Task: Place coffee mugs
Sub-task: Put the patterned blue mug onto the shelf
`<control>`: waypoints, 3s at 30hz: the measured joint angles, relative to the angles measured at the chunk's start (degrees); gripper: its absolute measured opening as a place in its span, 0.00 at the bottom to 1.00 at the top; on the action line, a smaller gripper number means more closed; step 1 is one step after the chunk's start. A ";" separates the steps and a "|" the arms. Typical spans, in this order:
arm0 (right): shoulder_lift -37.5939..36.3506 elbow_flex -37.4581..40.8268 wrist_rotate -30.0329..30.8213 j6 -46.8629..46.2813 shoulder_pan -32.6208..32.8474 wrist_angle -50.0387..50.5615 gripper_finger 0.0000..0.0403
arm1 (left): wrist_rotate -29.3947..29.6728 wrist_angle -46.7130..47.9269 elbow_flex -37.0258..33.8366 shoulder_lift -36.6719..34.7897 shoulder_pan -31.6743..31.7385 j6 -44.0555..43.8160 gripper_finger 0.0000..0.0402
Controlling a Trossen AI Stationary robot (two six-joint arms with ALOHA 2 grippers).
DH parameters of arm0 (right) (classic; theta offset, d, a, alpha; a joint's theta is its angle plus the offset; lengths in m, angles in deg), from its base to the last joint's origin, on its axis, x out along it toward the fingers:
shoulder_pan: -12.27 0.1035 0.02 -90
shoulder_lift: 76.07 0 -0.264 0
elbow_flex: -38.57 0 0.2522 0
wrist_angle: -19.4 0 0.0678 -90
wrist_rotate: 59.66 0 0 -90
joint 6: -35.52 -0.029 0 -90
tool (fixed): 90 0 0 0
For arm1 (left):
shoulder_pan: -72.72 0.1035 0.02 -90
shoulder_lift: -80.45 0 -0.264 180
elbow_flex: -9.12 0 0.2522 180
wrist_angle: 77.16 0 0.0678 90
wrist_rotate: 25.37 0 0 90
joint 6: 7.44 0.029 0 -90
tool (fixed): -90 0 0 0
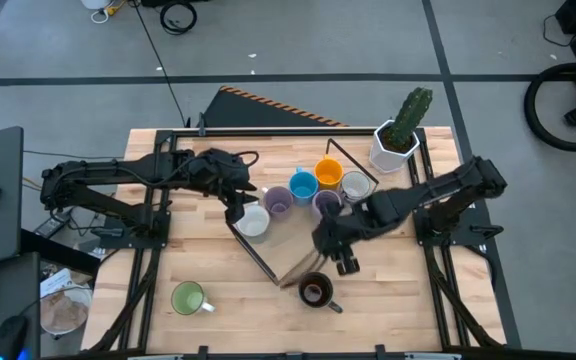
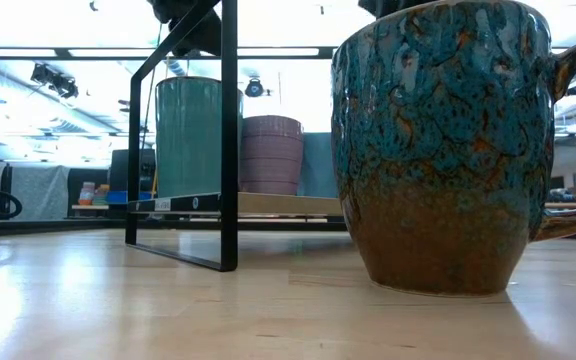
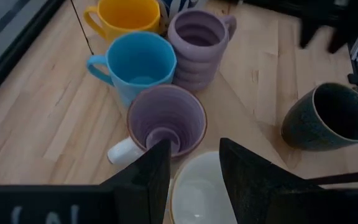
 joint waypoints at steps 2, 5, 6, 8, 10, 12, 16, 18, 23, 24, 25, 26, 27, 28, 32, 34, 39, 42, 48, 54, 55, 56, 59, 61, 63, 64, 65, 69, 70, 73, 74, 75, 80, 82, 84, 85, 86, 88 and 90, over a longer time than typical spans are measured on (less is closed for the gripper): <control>0.02 0.02 -0.16 -0.79 2.40 -1.16 0.47 | 0.00 0.24 0.00 0.00 -0.07 -0.66 0.36; 0.03 0.42 -0.18 -3.41 5.66 -4.00 0.47 | 0.00 0.33 0.00 0.00 -0.40 -1.01 0.36; 0.03 0.74 -0.25 -4.57 6.50 -5.20 0.47 | 0.00 0.35 0.00 0.00 -0.54 -1.05 0.36; 0.03 1.42 -0.64 -6.87 8.10 -7.57 0.46 | 0.00 0.33 0.00 0.00 -0.69 -1.09 0.36; 0.11 2.10 -0.70 -9.01 9.32 -9.77 0.46 | 0.00 0.35 0.00 0.00 -0.69 -1.10 0.36; 1.15 2.29 -0.91 -10.91 10.13 -12.34 0.46 | 0.00 0.30 0.00 0.00 -0.62 -1.11 0.36; 5.91 1.46 -3.10 -13.37 11.25 -13.46 0.46 | 0.01 0.35 -0.02 0.00 -0.49 -1.11 0.36; 8.85 -0.12 -3.82 -13.78 11.72 -12.59 0.46 | 0.00 0.41 -0.02 -0.02 -0.49 -0.86 0.36; 14.97 -6.78 -4.33 -13.65 13.04 -10.03 0.46 | -0.01 2.92 -0.04 -0.02 0.24 -0.41 0.36; 16.11 -8.19 -4.23 -13.52 13.37 -9.27 0.46 | 0.00 3.84 -0.04 -0.01 0.53 -0.40 0.36; 17.28 -9.73 -3.87 -13.49 13.74 -8.38 0.46 | 0.02 4.55 -0.04 -0.02 0.80 -0.39 0.36; 18.37 -11.13 -3.39 -13.50 14.06 -7.55 0.46 | 0.02 5.13 -0.04 -0.02 1.05 -0.38 0.36; 19.39 -12.41 -3.16 -13.53 14.38 -6.84 0.46 | 0.02 5.92 -0.04 -0.02 1.26 -0.34 0.36; 20.41 -13.65 -3.10 -13.79 14.65 -6.22 0.46 | 0.02 6.79 -0.04 -0.02 1.43 -0.20 0.36; 24.26 -17.14 -2.80 -14.97 15.37 -2.98 0.46 | 0.02 8.31 -0.04 -0.03 1.54 0.23 0.36; 25.54 -18.10 -2.59 -15.82 15.53 -1.71 0.46 | 0.00 9.15 -0.04 -0.02 1.52 1.05 0.36; 26.41 -18.31 -1.38 -18.62 15.60 -0.69 0.46 | 0.00 9.65 -0.04 -0.02 1.52 1.36 0.36; 26.39 -17.79 0.13 -19.87 15.60 -0.05 0.43 | 0.00 10.27 -0.04 -0.04 1.37 1.51 0.36; 26.39 -15.68 -0.13 -20.88 15.60 1.08 0.31 | -1.85 10.32 -0.04 -0.04 1.32 1.51 0.36; 26.39 -15.15 -0.37 -19.48 15.62 1.92 0.15 | -2.56 10.36 -0.04 -0.04 1.32 1.50 0.36; 26.37 -15.13 -0.35 -18.87 15.62 2.22 0.13 | -2.54 10.34 -0.04 -0.04 1.32 1.51 0.36; 26.31 -15.13 -0.35 -18.32 15.62 2.62 0.10 | -2.56 10.34 -0.04 -0.04 1.32 1.49 0.36; 26.28 -15.80 -0.71 -17.17 15.56 5.30 0.10 | -2.56 10.33 -0.04 -0.04 1.32 1.46 0.36; 26.32 -16.93 -0.74 -17.01 15.45 8.64 0.10 | -2.56 10.34 -0.04 -0.04 1.32 1.10 0.36; 26.17 -18.18 0.39 -16.85 15.45 11.58 0.10 | -2.67 10.35 -0.04 -0.04 1.32 0.84 0.36; 25.85 -18.85 1.19 -16.71 15.46 12.34 0.10 | -2.87 10.36 -0.04 -0.04 1.32 0.84 0.36; 25.37 -19.40 1.90 -16.58 15.44 12.87 0.10 | -2.97 10.35 -0.04 -0.04 1.32 0.81 0.36; 22.88 -20.37 4.40 -15.37 14.86 13.75 0.10 | -3.06 10.44 -0.04 -0.04 1.28 0.42 0.36; 22.41 -20.37 4.83 -15.31 14.51 13.93 0.11 | -3.06 10.46 -0.04 -0.04 1.28 0.37 0.36; 21.05 -20.37 5.58 -15.04 12.96 15.06 0.11 | -3.05 10.46 -0.04 -0.04 0.82 -0.69 0.36; 20.69 -20.37 6.01 -14.39 12.34 15.25 0.11 | -3.02 10.43 -0.04 -0.04 0.52 -0.69 0.36; 20.52 -20.40 6.38 -13.62 11.65 15.17 0.11 | -3.02 10.43 -0.04 -0.04 0.19 -0.71 0.36; 20.68 -20.44 6.74 -9.70 7.68 14.87 0.11 | -3.08 10.44 -0.04 -0.04 -1.23 -0.72 0.36; 20.68 -20.44 6.32 -8.39 6.10 14.38 0.11 | -3.04 10.47 -0.04 -0.04 -1.63 -0.72 0.36; 20.68 -20.44 6.21 -7.42 4.76 13.99 0.11 | -3.01 10.62 -0.02 -0.08 -1.99 -0.72 0.36; 20.65 -20.44 5.60 -6.79 4.12 13.79 0.11 | -2.98 10.99 -0.02 -0.35 -2.22 -0.72 0.36; 20.62 -20.44 4.88 -6.24 3.50 13.56 0.12 | -3.00 11.26 -0.02 -0.57 -2.42 -0.72 0.36; 20.62 -20.44 4.18 -5.13 2.42 13.07 0.12 | -3.02 11.34 0.07 -0.90 -2.67 -0.72 0.36; 20.62 -20.44 3.81 -4.20 1.47 13.13 0.12 | -3.08 12.16 0.04 -1.48 -2.83 -0.73 0.36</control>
